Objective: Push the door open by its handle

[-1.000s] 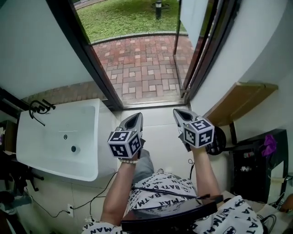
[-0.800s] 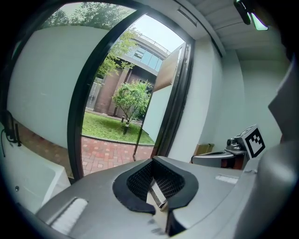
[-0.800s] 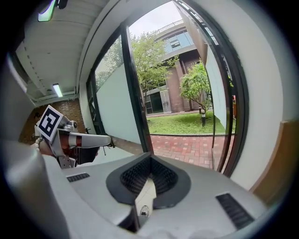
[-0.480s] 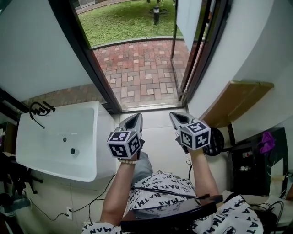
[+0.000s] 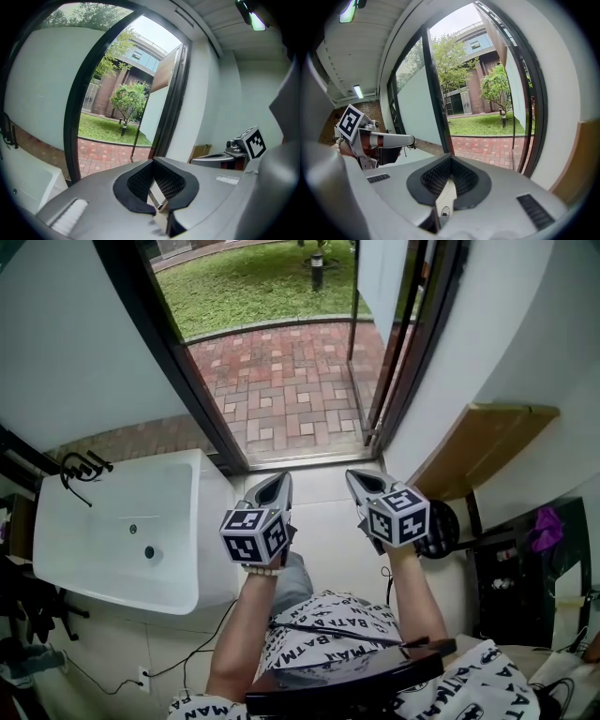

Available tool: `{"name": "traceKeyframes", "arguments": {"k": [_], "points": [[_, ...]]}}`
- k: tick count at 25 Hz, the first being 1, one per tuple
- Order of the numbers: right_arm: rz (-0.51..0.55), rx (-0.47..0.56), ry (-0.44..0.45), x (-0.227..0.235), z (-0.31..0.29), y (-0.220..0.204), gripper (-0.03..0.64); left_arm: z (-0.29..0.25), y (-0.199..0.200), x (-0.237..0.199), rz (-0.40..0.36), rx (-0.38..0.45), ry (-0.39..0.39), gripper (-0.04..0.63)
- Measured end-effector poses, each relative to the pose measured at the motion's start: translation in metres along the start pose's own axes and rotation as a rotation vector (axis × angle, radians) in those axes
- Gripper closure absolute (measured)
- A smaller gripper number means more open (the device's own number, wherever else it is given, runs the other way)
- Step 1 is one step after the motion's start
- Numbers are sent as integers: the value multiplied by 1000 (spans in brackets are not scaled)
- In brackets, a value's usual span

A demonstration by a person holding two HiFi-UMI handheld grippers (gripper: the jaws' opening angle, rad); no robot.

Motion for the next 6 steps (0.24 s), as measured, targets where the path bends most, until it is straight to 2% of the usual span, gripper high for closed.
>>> {"name": "traceKeyframes", "arguments": {"k": [6], "points": [[3,2,-6,2,1,-1,603,-3,-5,1,3,-5,-3,611]]}}
Point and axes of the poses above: the fingertips, and each gripper's own axes: z backward along the fingers, x to its right, y out of its top, the point moved 7 cm from there along z, backward along the fingers, and after that the axes turned 1 degree about -y, right-handed, at the moved point
